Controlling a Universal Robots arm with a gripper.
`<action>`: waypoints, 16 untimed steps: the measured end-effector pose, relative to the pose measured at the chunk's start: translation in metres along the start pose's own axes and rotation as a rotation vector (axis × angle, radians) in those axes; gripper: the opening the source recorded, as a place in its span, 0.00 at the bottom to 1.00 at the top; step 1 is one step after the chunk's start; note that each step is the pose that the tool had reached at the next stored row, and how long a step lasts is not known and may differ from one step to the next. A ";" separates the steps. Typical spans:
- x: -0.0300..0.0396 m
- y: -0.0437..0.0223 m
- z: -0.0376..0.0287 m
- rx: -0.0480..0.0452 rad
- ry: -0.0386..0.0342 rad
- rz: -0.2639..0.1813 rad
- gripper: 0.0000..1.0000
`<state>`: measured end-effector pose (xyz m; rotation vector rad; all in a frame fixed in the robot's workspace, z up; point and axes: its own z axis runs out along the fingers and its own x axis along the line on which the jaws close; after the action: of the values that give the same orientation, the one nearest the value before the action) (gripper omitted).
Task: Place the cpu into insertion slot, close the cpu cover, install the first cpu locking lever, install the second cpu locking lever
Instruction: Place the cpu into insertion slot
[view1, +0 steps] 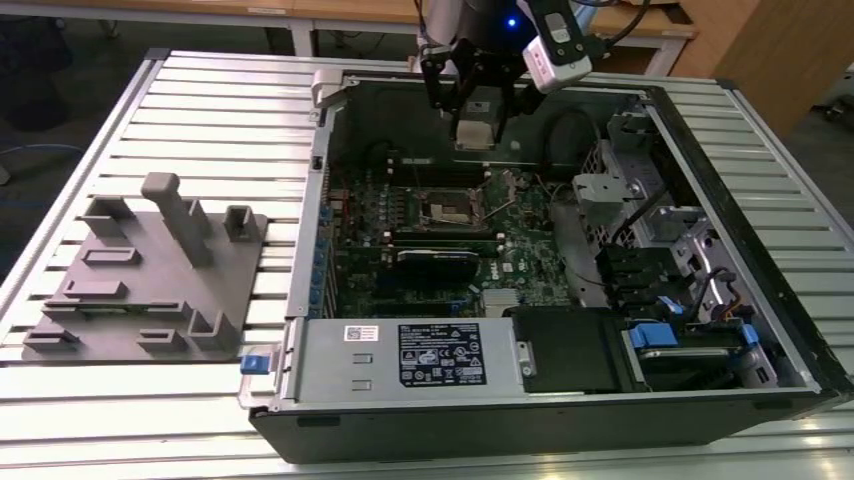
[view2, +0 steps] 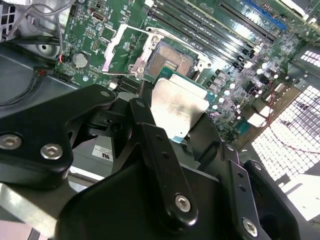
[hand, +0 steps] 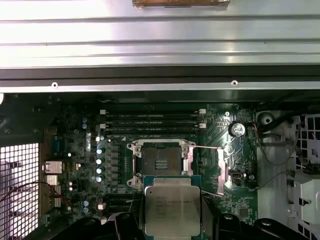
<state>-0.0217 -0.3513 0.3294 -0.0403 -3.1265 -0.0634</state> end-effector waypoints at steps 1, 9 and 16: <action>0.0000 0.0000 0.0000 0.0001 0.0000 0.000 0.54; 0.0000 -0.0001 0.0032 0.0000 -0.0002 0.000 0.54; 0.0001 -0.0003 0.0066 -0.0002 -0.0007 0.000 0.54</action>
<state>-0.0219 -0.3513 0.3228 -0.0404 -3.1272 -0.0637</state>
